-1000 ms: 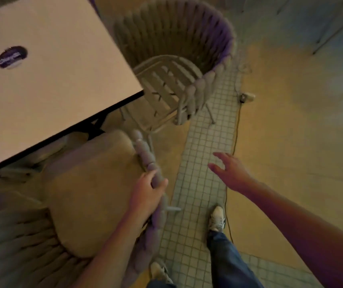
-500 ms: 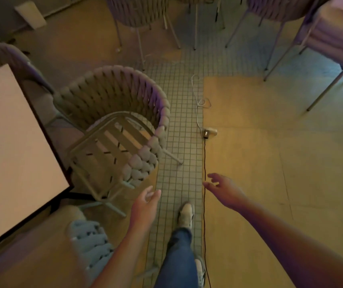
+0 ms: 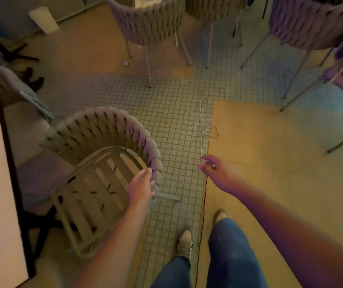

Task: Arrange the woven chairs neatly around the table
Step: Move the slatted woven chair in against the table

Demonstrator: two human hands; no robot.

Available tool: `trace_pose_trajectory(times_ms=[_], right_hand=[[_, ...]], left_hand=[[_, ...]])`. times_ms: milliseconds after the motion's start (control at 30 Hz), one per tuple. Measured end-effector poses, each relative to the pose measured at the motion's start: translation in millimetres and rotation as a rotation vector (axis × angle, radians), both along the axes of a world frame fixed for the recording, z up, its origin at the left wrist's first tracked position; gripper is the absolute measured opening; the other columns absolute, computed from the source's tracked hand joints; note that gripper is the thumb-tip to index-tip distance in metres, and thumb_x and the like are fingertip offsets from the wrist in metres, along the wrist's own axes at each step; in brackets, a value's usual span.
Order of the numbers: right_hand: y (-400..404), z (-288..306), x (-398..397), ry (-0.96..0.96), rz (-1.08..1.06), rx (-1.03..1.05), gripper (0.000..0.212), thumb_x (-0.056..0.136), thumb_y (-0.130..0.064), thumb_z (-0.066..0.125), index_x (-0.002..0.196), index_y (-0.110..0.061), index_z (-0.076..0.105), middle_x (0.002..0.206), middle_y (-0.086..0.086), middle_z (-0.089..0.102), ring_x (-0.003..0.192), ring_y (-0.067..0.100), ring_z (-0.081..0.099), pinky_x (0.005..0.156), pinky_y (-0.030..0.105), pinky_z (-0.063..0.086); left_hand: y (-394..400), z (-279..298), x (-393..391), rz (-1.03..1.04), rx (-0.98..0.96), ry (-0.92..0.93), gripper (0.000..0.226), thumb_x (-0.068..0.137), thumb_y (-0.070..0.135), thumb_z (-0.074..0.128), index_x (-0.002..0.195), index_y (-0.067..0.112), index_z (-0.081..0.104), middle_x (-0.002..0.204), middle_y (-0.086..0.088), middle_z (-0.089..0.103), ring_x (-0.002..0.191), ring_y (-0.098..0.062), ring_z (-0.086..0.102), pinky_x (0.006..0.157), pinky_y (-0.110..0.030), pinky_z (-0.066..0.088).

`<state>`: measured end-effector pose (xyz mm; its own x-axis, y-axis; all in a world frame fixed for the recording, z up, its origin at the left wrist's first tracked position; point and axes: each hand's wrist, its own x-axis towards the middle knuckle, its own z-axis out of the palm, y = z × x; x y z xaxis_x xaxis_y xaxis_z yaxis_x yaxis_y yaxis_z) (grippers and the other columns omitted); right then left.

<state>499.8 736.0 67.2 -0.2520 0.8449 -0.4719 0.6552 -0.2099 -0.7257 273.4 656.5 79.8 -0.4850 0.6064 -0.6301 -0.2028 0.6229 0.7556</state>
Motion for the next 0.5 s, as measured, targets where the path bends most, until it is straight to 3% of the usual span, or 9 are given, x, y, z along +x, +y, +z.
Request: trace_pose_trajectory(times_ms=[233,333,433,500], right_hand=[[158,-3,11,-0.005,0.173,-0.015,0.055,0.088,-0.053,0.051,0.136,-0.025,0.047,0.135,0.004,0.055,0.119,0.021,0.055,0.097,0.038,0.045],[209,-3,8,-0.032,0.226,0.007,0.055,0.086,-0.056,0.052,0.133,-0.028,0.050,0.132,0.001,0.057,0.115,0.019,0.056,0.091,0.034,0.046],[259,-5,-16,-0.088,0.355,-0.001,0.056,0.086,-0.058,0.051,0.134,-0.029,0.049,0.130,-0.001,0.059,0.115,0.018,0.057,0.093,0.038,0.049],[287,-8,-43,-0.088,0.419,-0.026,0.055,0.086,-0.057,0.052,0.134,-0.030,0.048,0.129,-0.003,0.060,0.109,0.017,0.060,0.086,0.035,0.050]], left_hand=[[99,-1,19,0.218,0.028,-0.033,0.017,0.095,0.040,0.048,0.089,0.029,0.059,0.101,0.000,0.064,0.096,-0.019,0.065,0.089,-0.049,0.054],[130,-7,21,0.334,0.024,-0.068,0.019,0.095,0.037,0.048,0.095,0.025,0.062,0.092,-0.001,0.061,0.089,-0.019,0.062,0.082,-0.044,0.053],[154,-14,13,0.442,0.034,-0.111,0.020,0.096,0.035,0.046,0.098,0.026,0.063,0.113,-0.006,0.064,0.108,-0.023,0.061,0.093,-0.048,0.050],[166,-18,2,0.541,0.048,-0.141,0.026,0.097,0.033,0.047,0.110,0.016,0.060,0.118,-0.008,0.063,0.112,-0.024,0.061,0.095,-0.047,0.048]])
